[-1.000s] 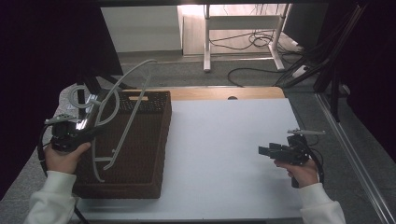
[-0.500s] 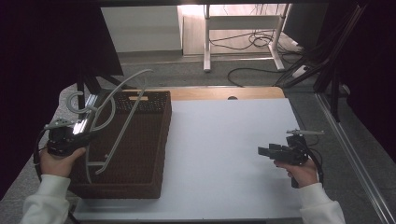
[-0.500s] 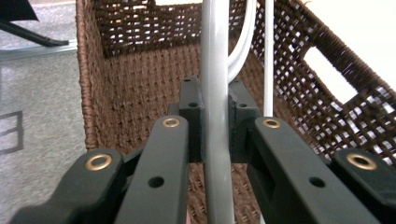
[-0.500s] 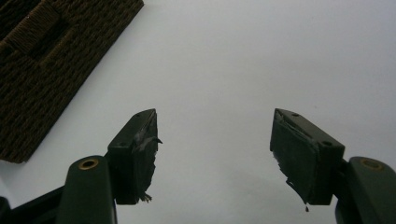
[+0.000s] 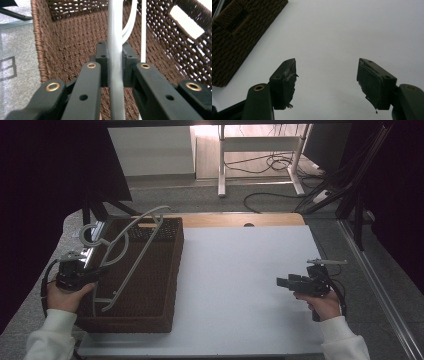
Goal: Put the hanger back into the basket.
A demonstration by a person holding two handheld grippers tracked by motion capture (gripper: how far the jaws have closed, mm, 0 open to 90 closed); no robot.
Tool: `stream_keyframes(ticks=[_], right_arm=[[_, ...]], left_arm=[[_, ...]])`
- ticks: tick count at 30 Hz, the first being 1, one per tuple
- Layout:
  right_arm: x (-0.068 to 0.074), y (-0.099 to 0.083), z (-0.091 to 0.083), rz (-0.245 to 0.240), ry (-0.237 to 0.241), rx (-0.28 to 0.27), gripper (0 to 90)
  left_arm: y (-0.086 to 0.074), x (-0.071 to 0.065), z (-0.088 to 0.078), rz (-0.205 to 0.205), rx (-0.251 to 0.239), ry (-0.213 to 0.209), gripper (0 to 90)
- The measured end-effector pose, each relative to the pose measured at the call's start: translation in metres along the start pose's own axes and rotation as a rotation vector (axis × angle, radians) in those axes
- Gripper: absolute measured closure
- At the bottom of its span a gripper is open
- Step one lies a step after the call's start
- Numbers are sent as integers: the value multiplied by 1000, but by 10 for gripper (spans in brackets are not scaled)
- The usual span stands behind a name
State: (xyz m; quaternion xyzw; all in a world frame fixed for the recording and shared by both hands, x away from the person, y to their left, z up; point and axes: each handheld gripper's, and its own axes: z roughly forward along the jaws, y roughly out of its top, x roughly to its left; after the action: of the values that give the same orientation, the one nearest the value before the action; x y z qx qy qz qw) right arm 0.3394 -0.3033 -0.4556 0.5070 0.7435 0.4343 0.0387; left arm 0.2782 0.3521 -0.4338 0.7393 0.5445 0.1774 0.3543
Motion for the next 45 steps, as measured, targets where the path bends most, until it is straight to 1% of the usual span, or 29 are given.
stream_keyframes(ticks=[1,4,8,10,11,12,14,15,16,18,21,24,25,29,33,34,35,36,38,39,40,41,45], right_arm=[[0,0,0,-1,0,1,323],[0,0,0,0,0,2,323],[-1,0,0,3,-4,2,323],[-1,0,0,3,-4,2,323],[-1,0,0,4,-4,3,323],[-1,0,0,4,-4,3,323],[-1,0,0,5,-5,3,323],[-2,0,0,5,-5,3,322],[-2,0,0,6,-6,3,322],[-2,0,0,5,-6,4,322],[-2,0,0,5,-6,5,321],[-2,0,0,4,-6,7,321],[-2,0,0,5,-6,7,321],[-2,0,0,5,-7,11,320],[-2,-1,-1,2,-3,6,319],[-2,0,-1,-1,-3,5,319],[-2,0,-1,-1,-3,3,320],[-3,0,-2,-1,-2,1,319],[-2,0,-2,-6,-1,-2,319],[-2,0,-3,-9,0,-5,319],[-2,0,-3,-9,0,-5,319],[-1,0,-4,-21,3,-17,319],[3,0,-6,-65,-5,-28,313]], left_arm=[[0,0,3,0,10,-7,801],[0,-1,6,5,22,-7,801],[0,-4,13,14,52,2,800],[0,-5,17,18,66,-4,795],[0,-5,18,18,71,-14,790],[0,-5,20,21,83,-22,755],[1,-6,22,25,94,-42,565],[1,-7,23,28,96,-26,501],[1,-7,23,28,96,-26,438],[1,-7,21,16,81,-19,356],[1,-9,19,8,71,-11,292],[1,-11,17,10,66,-20,284],[2,-15,16,19,61,-30,284],[6,-25,17,31,45,-59,285],[11,-37,18,43,39,-87,283],[11,-37,18,43,39,-87,282],[12,-43,19,45,33,-106,282],[13,-46,19,43,32,-113,282],[15,-50,19,35,30,-135,282],[15,-50,19,35,30,-135,281],[16,-53,19,29,30,-148,281],[17,-58,20,19,29,-171,281],[20,-72,22,19,20,-214,277]])
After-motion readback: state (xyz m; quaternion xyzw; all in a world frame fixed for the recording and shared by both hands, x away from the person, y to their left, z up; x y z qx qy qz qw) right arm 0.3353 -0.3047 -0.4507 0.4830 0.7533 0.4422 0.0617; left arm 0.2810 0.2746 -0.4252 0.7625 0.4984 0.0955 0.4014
